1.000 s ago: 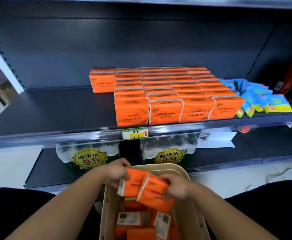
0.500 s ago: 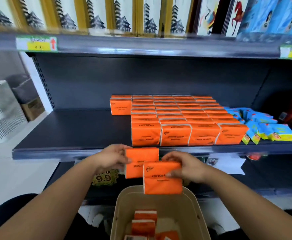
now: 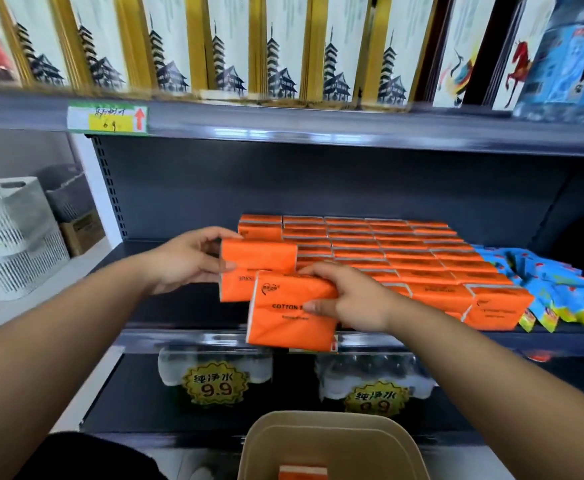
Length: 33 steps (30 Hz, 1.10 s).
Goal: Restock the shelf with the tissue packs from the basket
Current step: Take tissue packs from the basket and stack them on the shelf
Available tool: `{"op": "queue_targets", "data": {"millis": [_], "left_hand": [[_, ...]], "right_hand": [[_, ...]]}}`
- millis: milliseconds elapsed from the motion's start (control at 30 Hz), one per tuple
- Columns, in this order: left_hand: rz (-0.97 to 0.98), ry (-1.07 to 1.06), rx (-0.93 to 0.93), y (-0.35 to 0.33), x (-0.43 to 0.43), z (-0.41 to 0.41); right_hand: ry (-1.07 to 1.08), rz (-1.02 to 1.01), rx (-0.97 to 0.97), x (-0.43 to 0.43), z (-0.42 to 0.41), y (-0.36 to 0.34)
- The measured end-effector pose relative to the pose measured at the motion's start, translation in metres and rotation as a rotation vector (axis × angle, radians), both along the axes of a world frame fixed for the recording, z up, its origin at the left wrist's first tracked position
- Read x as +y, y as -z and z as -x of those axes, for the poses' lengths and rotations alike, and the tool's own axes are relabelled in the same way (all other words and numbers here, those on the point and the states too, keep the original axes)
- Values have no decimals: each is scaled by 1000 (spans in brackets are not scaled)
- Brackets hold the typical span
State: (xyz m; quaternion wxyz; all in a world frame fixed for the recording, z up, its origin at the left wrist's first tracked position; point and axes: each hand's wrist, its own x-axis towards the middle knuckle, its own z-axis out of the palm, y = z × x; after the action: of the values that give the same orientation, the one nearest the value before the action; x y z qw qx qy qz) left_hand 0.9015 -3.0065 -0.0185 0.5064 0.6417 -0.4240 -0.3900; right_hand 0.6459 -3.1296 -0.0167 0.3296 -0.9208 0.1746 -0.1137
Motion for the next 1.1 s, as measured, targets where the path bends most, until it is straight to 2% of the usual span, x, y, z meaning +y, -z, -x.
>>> {"op": "queue_targets", "data": {"millis": [200,333,533,667,767,1000,1100], "left_hand": [[32,-229,43,18,-15,-56],[5,-362,64,50,-27,-81],[33,-467,1,92,-51,-91],[26,-412,-120,101,-69,-102],[32,-420,-209,104,-89,-108],[36,-479,-553,109,-129,-100],[73,-446,-574,109,-141,-95]], "right_hand": [[-58,-43,-25,6,-42,2],[-100,136,79,9,-65,6],[-153,260,116,1,-90,10],[-216,397,185,-12,-97,12],[-219,378,179,-18,-104,14],[-196,336,92,-34,-116,21],[-200,348,91,-39,-116,25]]}}
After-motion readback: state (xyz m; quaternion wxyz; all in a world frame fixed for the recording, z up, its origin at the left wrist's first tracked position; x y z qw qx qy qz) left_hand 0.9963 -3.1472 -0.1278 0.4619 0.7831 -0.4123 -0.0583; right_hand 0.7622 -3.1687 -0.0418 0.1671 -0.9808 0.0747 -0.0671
